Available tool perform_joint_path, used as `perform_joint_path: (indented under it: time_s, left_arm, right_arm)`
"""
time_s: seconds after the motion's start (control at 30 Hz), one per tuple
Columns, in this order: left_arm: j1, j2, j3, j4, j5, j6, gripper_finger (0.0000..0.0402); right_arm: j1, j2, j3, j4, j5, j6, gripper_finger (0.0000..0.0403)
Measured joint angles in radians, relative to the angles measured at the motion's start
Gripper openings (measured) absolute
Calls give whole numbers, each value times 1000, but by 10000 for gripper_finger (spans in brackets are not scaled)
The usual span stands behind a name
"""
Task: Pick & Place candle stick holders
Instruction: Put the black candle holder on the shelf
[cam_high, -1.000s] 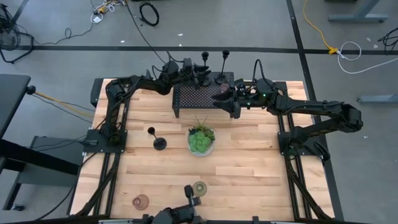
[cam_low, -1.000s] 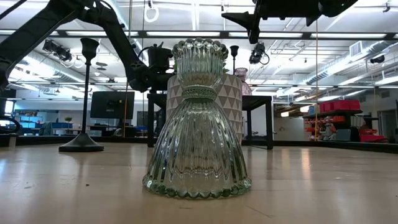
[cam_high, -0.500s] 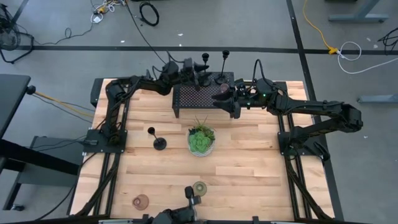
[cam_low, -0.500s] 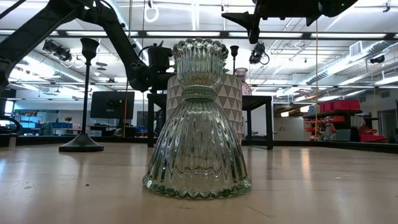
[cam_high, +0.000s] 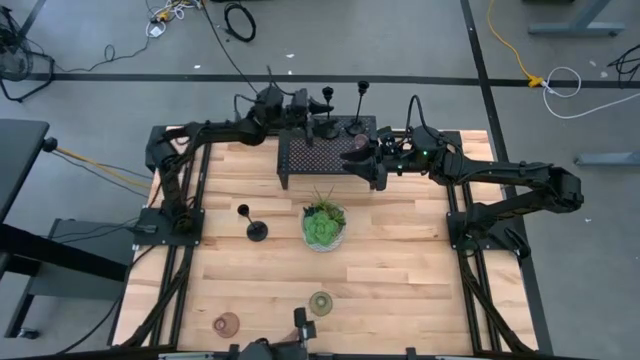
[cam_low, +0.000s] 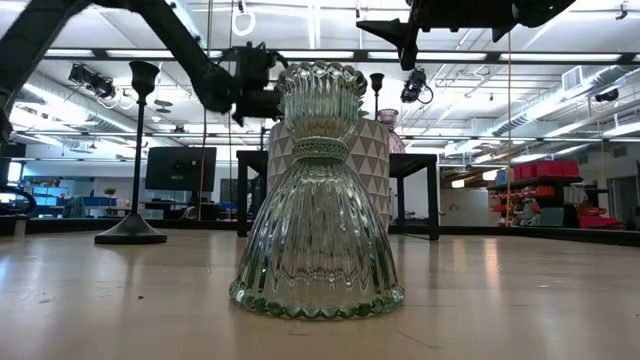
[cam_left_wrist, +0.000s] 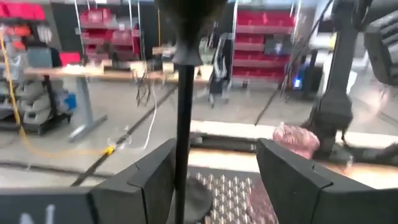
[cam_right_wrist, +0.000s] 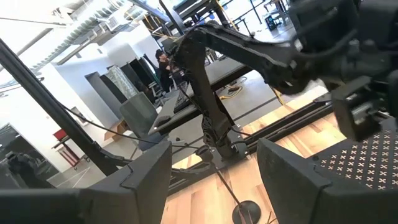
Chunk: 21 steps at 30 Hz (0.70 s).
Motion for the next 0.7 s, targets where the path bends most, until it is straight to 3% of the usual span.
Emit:
perform_joint_path:
  time_s: [0.47, 0.7]
  left_arm:
    - [0, -431, 0, -637, -39, 200, 218]
    - [0, -676, 0, -939, -118, 234, 218]
  right_arm:
    - [0, 0, 0, 0, 0, 0, 236]
    - [0, 0, 0, 8, 0, 0, 236]
